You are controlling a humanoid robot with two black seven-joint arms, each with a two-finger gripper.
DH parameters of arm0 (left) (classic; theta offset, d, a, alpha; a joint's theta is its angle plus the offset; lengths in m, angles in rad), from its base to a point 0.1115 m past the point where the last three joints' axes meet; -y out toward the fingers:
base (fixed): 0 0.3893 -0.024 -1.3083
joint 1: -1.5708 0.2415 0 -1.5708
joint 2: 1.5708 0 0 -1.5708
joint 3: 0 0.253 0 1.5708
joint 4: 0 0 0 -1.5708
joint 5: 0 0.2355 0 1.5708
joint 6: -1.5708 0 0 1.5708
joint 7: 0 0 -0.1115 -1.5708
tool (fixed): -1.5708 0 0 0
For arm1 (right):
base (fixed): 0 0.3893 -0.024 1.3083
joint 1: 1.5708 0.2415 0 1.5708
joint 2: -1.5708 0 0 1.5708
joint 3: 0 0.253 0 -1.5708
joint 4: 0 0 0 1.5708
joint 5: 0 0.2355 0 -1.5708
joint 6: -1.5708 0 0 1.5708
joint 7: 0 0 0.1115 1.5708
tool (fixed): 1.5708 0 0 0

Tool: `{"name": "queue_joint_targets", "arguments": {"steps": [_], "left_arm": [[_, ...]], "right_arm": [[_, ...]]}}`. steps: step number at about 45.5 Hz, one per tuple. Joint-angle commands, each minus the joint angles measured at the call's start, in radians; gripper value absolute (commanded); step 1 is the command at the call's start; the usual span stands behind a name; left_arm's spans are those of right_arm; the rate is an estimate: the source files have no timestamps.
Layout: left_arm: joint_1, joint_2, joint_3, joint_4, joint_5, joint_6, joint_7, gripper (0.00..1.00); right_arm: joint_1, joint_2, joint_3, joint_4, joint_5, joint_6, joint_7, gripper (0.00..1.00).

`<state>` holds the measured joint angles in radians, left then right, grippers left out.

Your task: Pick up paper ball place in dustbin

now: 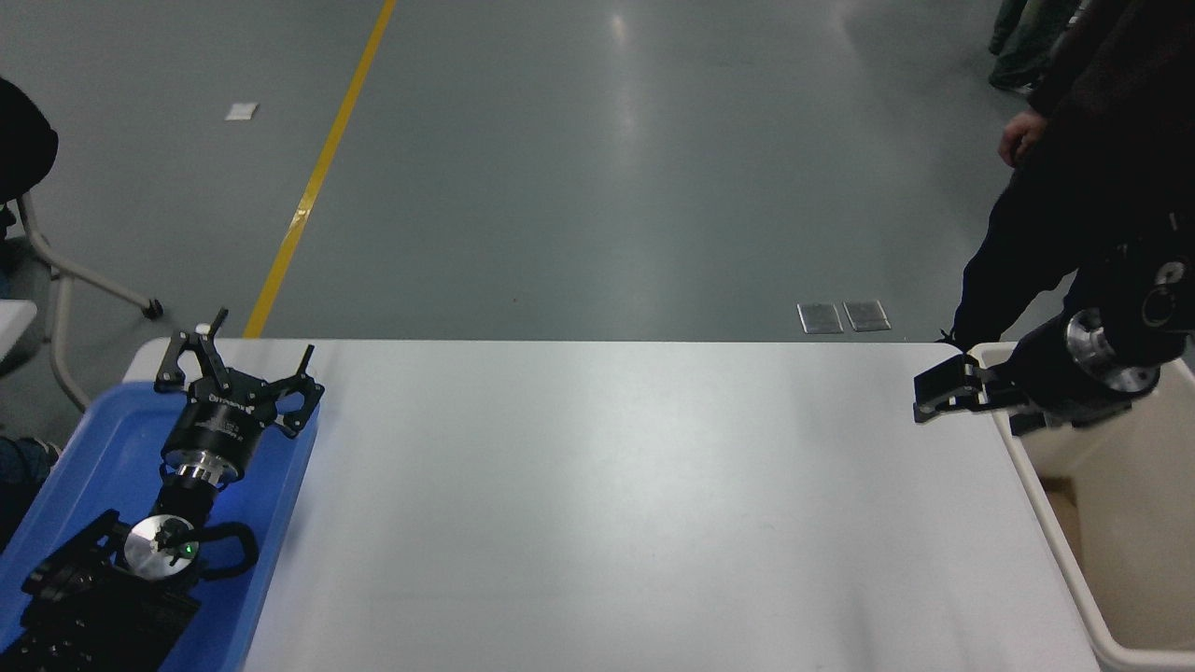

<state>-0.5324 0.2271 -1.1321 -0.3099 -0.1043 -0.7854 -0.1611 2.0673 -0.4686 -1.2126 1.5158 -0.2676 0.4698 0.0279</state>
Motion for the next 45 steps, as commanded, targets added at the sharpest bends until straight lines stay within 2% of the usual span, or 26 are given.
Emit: {"name": "queue_joint_targets", "arguments": {"steps": [1,19,45], "left_arm": [[0.000,0.000,0.000,0.000,0.000,0.000,0.000,0.99],[0.002,0.000,0.000,0.000,0.000,0.000,-0.001,0.99],[0.003,-0.002,-0.003,0.000,-0.002,0.000,-0.003,0.99]], "right_arm": [[0.077,0.163,-0.018,0.049,0.070,0.041,0.000,1.00],[0.077,0.226,-0.050,0.041,0.091,0.039,0.000,1.00],[0.093,0.232,-0.054,0.043,0.093,0.043,0.001,1.00]]}}
